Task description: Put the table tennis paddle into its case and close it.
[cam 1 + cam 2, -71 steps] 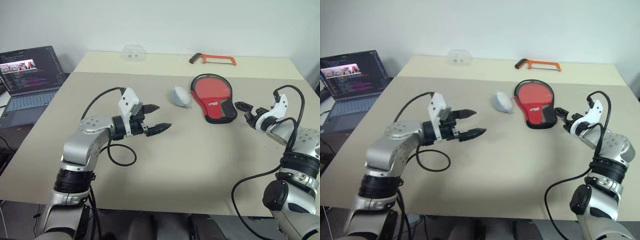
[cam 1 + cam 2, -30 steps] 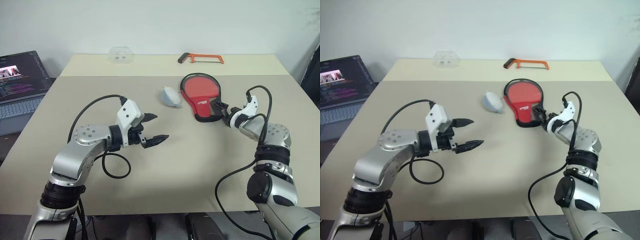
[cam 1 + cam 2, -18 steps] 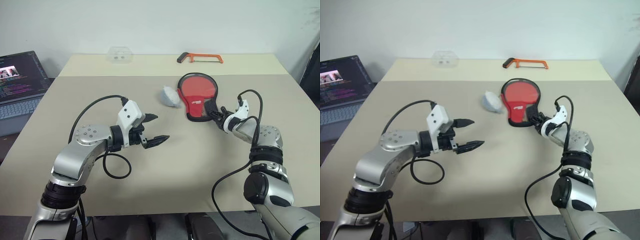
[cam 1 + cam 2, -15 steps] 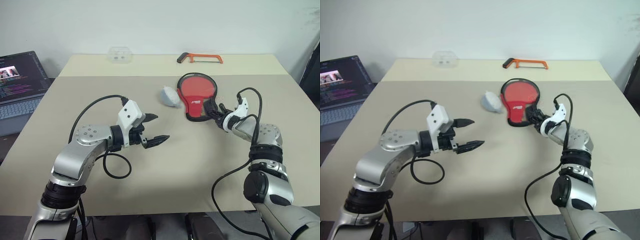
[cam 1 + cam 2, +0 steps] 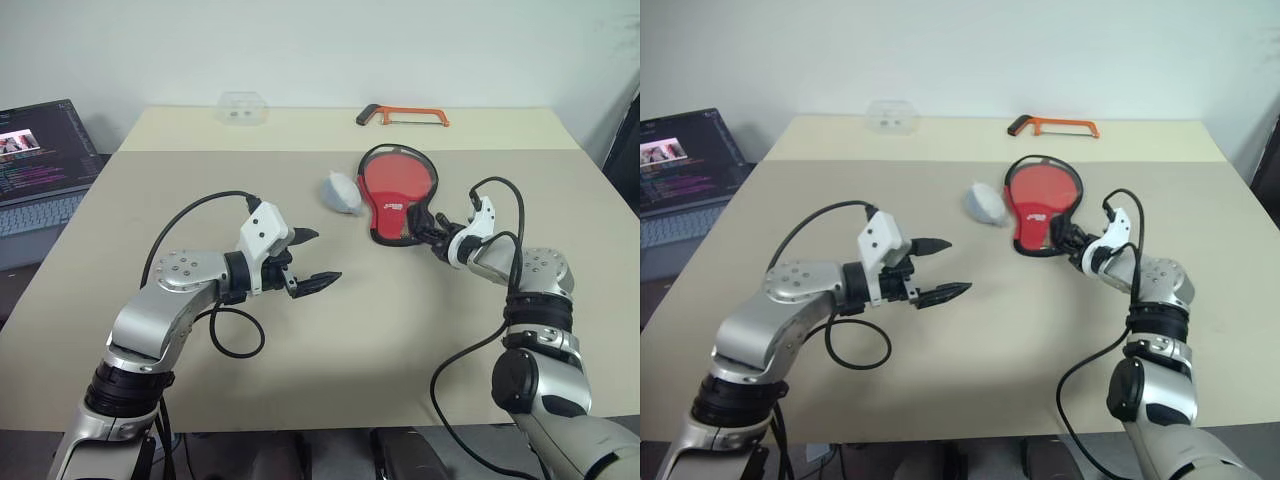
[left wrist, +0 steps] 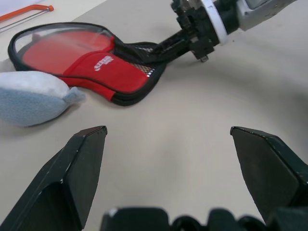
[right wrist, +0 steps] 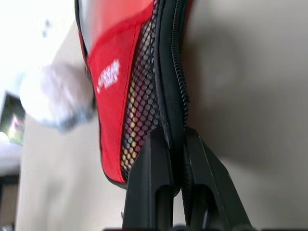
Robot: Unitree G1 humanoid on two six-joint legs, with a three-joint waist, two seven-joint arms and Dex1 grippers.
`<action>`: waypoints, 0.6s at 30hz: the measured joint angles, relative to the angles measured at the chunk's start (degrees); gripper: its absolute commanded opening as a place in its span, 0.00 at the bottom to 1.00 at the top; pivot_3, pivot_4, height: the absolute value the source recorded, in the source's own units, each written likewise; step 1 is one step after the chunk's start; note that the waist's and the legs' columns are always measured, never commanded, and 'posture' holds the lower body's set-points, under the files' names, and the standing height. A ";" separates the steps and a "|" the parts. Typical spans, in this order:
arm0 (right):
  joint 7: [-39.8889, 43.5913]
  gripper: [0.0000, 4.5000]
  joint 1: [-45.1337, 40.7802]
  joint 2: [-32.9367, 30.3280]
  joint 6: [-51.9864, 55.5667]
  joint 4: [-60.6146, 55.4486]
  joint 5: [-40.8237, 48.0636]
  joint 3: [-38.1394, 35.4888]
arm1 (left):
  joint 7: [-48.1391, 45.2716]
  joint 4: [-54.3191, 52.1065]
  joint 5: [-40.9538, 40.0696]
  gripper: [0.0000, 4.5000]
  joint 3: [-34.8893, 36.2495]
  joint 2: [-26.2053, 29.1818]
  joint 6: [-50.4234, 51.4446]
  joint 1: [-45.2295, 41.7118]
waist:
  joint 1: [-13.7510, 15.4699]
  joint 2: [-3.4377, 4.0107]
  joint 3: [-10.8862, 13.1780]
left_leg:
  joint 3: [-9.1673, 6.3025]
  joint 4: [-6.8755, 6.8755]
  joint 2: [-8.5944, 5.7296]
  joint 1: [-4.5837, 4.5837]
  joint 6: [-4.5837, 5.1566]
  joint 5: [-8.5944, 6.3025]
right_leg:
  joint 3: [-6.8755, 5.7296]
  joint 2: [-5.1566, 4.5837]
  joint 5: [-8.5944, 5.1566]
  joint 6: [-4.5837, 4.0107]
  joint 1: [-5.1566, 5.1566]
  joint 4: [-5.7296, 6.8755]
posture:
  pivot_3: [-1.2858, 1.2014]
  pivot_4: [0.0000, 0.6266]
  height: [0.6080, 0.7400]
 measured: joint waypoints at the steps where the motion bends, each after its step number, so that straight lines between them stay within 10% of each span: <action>1: 0.12 0.01 1.20 -0.06 2.07 -2.35 0.65 0.50 | -0.03 0.09 0.06 1.00 -0.04 0.08 0.00 -0.03 | 0.05 0.00 0.00 | 0.00 -0.02 0.03 -0.03 -0.02 -0.01 | 0.00 0.00 0.00 0.00 0.00 -0.08 | 0.52 0.24 1.00; 18: 5.91 0.01 25.32 -10.97 22.27 -35.51 21.76 12.52 | -2.58 2.32 0.60 1.00 -1.10 0.75 -0.20 -0.94 | 0.42 -0.07 0.00 | -0.04 -0.19 -0.06 -0.08 0.17 -0.15 | 0.00 0.01 -0.01 0.02 0.01 -0.29 | 0.52 0.24 1.00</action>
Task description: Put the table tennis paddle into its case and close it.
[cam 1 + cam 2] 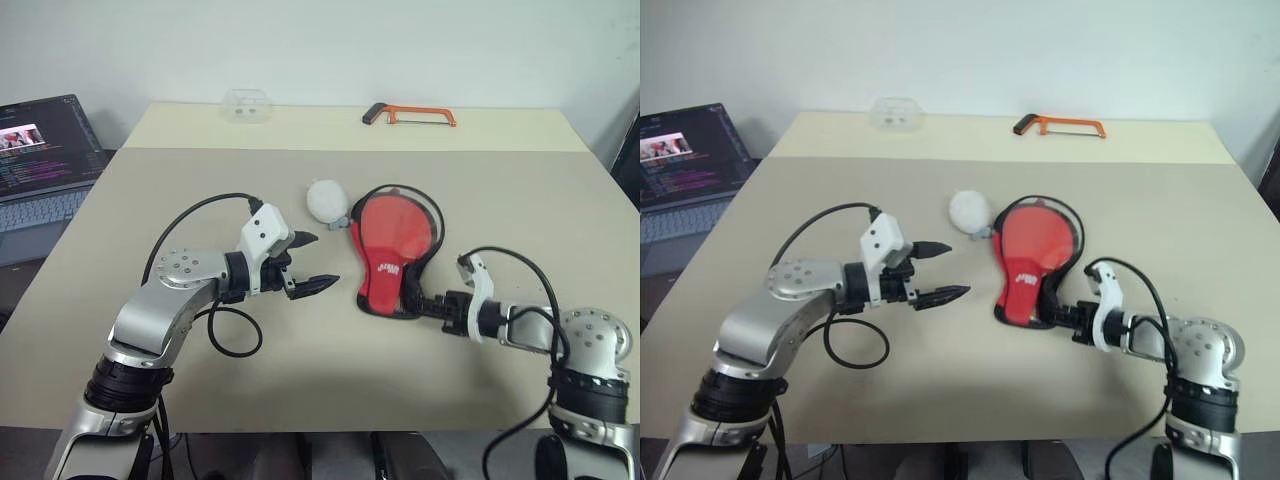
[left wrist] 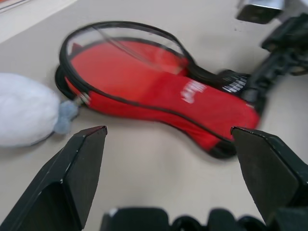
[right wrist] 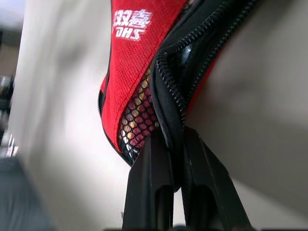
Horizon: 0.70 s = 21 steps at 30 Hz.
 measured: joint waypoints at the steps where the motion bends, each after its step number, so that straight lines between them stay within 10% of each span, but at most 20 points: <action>1: 0.22 0.01 1.14 -1.31 0.18 -1.20 1.66 0.99 | -0.06 0.00 0.02 1.00 -0.09 0.00 -0.01 -0.06 | 0.02 -0.01 0.00 | -0.02 0.00 -0.01 0.01 0.02 -0.01 | -0.01 0.00 0.00 0.00 0.00 0.02 | 0.52 0.24 1.00; 21: 5.10 0.01 10.69 -11.91 0.02 -11.43 9.88 8.39 | -1.19 0.21 0.33 1.00 -0.18 0.57 -0.40 -0.20 | 0.61 -0.20 -0.09 | -0.19 0.14 -0.01 -0.04 0.04 -0.02 | -0.11 0.00 -0.01 0.01 0.07 0.02 | 0.52 0.24 1.00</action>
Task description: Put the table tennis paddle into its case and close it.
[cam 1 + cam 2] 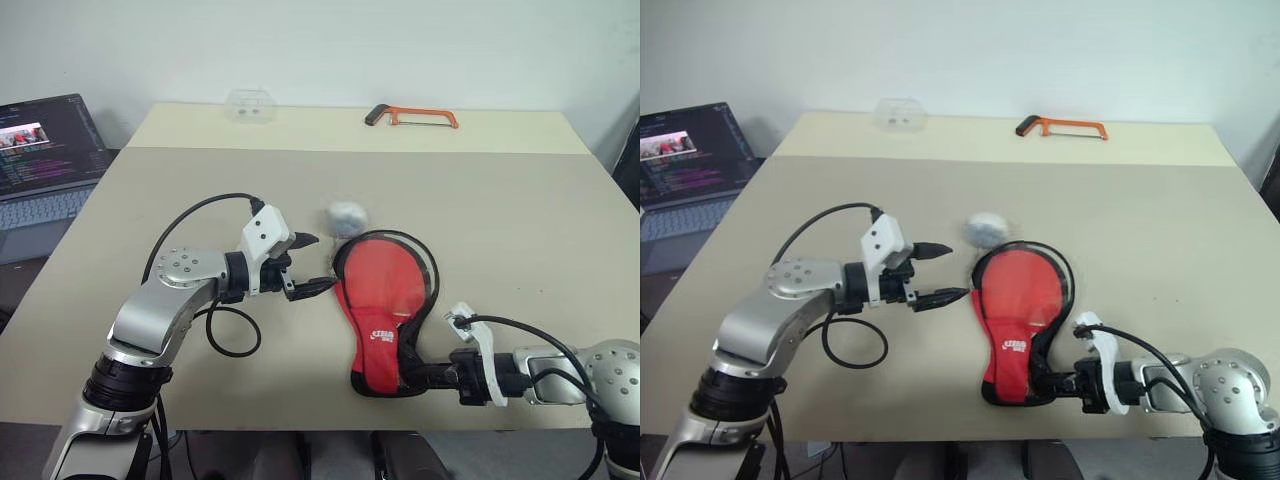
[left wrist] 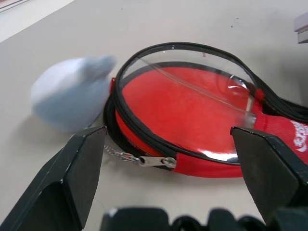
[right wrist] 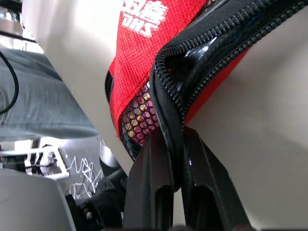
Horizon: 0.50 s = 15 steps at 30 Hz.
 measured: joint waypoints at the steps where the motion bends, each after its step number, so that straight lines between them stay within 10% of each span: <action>1: 0.23 0.01 0.20 -0.21 -0.16 -0.04 0.00 0.06 | -0.08 0.01 0.02 1.00 -0.02 0.00 -0.15 0.00 | 0.08 0.00 0.00 | 0.00 0.00 0.00 0.00 0.00 0.00 | 0.00 0.00 0.00 0.00 0.00 0.00 | 0.52 0.24 1.00; 15: 0.62 0.01 6.71 -3.60 -1.99 -4.63 4.24 1.09 | -1.27 0.98 0.81 1.00 -0.75 0.38 -1.00 -0.01 | 1.00 -0.09 -0.06 | -0.24 0.14 -0.01 -0.11 0.03 -0.01 | -0.18 0.00 0.00 0.00 0.03 0.02 | 0.52 0.24 1.00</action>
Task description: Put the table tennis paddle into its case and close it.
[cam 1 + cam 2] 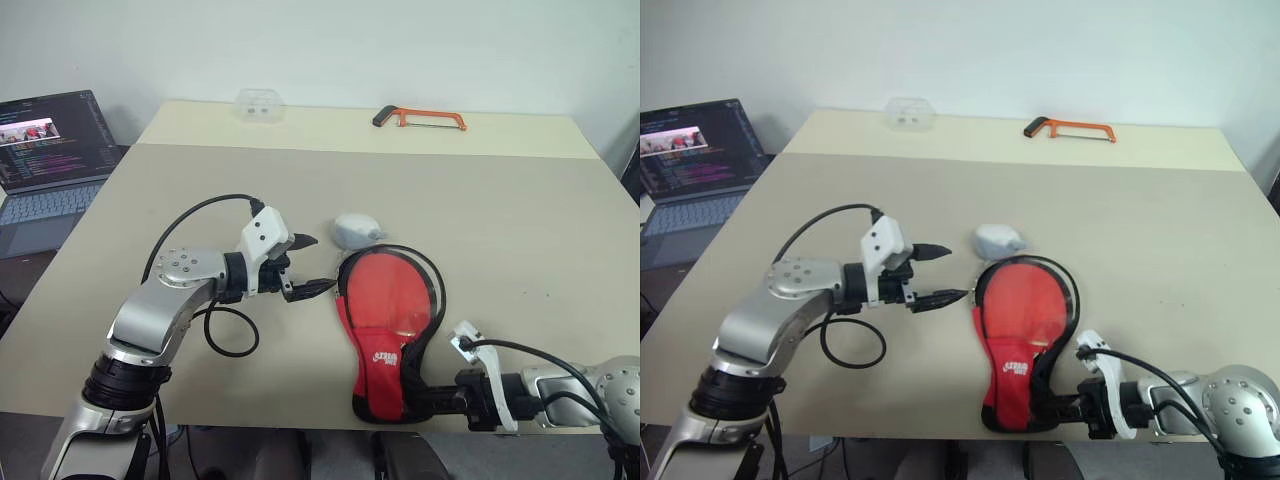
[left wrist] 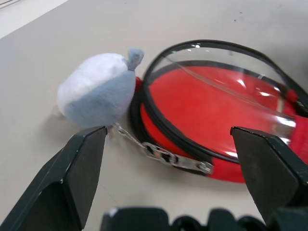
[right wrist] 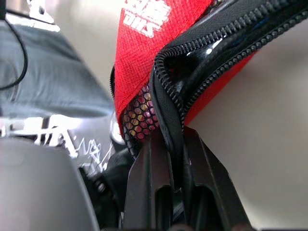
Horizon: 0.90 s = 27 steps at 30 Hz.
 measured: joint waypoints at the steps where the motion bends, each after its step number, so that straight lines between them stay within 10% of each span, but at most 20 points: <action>1: -0.13 0.01 0.10 -0.20 -0.13 -0.02 0.45 0.17 | -0.02 0.00 0.01 1.00 -0.02 0.00 0.00 0.00 | 0.00 0.00 0.00 | -0.02 0.01 0.00 0.00 0.00 0.00 | -0.01 0.00 0.00 0.00 0.01 0.01 | 0.52 0.24 1.00; 10: -0.97 0.01 -1.65 -2.29 -2.70 -0.07 0.75 3.75 | 0.03 0.00 0.06 1.00 -0.04 -0.02 -0.19 0.00 | -0.01 -0.05 -0.03 | -0.12 0.06 -0.01 -0.01 0.01 0.00 | -0.08 0.00 0.00 0.00 0.03 0.04 | 0.52 0.24 1.00; 23: 17.97 0.94 -4.36 -18.49 -10.14 -1.48 -9.38 4.16 | 0.14 0.95 0.43 1.00 -0.56 -0.56 -1.00 -0.27 | 0.50 -0.13 -0.08 | -0.28 0.13 -0.03 -0.04 0.03 -0.01 | -0.22 -0.03 0.00 0.00 0.11 0.02 | 0.52 0.24 1.00; 27: 35.45 0.99 3.43 -33.27 -22.97 -4.40 -21.24 4.39 | 0.26 1.88 0.96 1.00 -0.70 -0.61 -1.67 -1.13 | 1.26 -0.15 -0.09 | -0.36 0.17 -0.10 -0.05 0.04 -0.02 | -0.33 -0.02 0.00 0.00 0.17 -0.06 | 0.52 0.24 1.00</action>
